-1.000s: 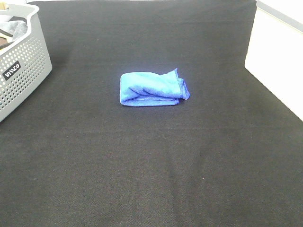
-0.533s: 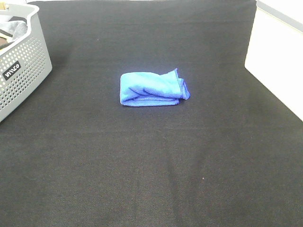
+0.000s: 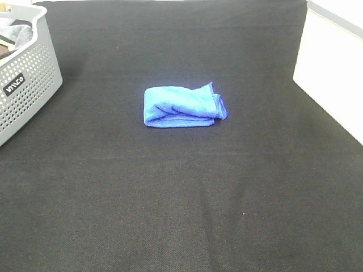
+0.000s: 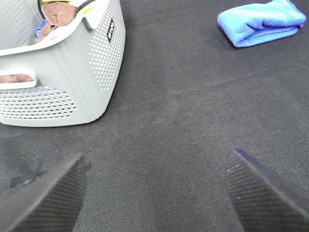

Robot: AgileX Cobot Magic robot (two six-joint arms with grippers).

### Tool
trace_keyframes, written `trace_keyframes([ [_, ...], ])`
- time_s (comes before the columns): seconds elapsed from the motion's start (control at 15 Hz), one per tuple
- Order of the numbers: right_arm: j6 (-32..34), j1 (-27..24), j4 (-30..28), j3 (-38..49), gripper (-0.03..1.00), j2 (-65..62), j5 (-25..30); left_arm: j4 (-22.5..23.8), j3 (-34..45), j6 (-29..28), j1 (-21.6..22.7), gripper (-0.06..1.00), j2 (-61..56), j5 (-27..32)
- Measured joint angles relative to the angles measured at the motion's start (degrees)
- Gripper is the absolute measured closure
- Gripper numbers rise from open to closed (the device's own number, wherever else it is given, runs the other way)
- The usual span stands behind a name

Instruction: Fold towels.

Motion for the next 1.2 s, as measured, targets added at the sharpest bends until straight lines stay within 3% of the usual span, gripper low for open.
trace_keyframes([
  [1.2,0.0,0.0,0.06,0.0,0.09,-1.43,0.06,0.0,0.0,0.0,0.0,0.19,0.0,0.0],
])
